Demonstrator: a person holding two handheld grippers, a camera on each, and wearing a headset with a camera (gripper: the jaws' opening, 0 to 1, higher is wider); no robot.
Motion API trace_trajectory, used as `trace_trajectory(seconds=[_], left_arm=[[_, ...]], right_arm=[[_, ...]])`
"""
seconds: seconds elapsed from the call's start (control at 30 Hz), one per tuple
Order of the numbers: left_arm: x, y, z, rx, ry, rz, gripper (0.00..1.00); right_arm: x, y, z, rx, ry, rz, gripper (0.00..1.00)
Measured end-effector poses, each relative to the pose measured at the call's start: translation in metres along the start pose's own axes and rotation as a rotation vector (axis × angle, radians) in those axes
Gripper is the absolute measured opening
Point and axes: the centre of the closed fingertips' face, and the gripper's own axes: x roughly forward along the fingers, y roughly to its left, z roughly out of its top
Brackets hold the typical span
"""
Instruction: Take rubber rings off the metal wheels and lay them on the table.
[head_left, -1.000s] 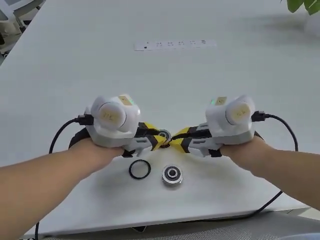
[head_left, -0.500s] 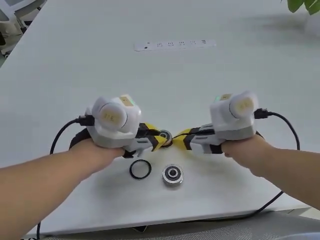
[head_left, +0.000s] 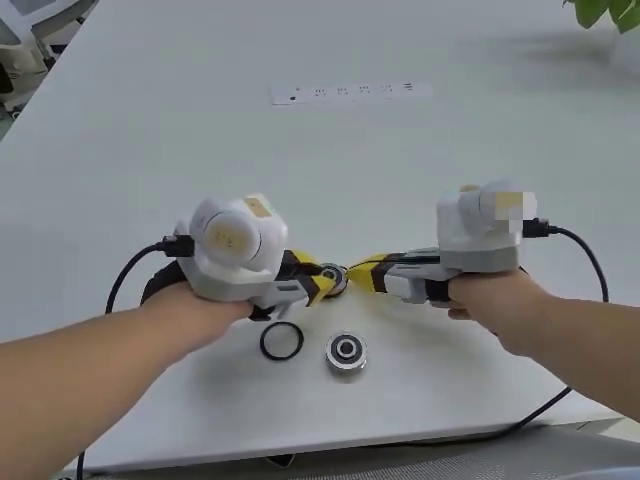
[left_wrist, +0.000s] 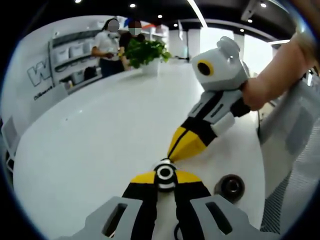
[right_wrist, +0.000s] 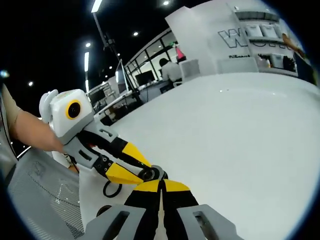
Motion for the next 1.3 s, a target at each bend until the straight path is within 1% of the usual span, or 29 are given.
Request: trace_trajectory(seconds=[0.17,0.43,0.47,0.53,0.77,1.07,1.3], left_arm=[[0.001,0.000,0.000,-0.001,0.002,0.008,0.13],[0.001,-0.001,-0.001,0.004,0.008,0.014,0.12],[0.001,-0.001,-0.001,0.004,0.009,0.014,0.12],[0.001,-0.001,-0.001,0.010,0.008,0.013,0.12],[0.001,-0.002,-0.001,0.022,0.009,0.016,0.12],[0.000,-0.002,-0.001,0.030,0.008,0.017,0.12],[0.000,-0.003,-0.001,0.031,0.008,0.018,0.12]], right_arm=[[-0.001,0.003,0.001,0.028,-0.012,0.006,0.00],[-0.002,0.007,0.001,0.013,-0.002,0.009,0.00],[-0.002,0.009,0.001,-0.004,0.001,0.009,0.00],[-0.002,0.009,0.001,-0.005,0.002,0.011,0.00],[-0.002,0.019,0.001,-0.034,0.007,0.021,0.00],[-0.002,0.024,0.002,-0.028,0.003,0.043,0.00],[-0.003,0.024,0.003,-0.028,-0.003,0.064,0.00]])
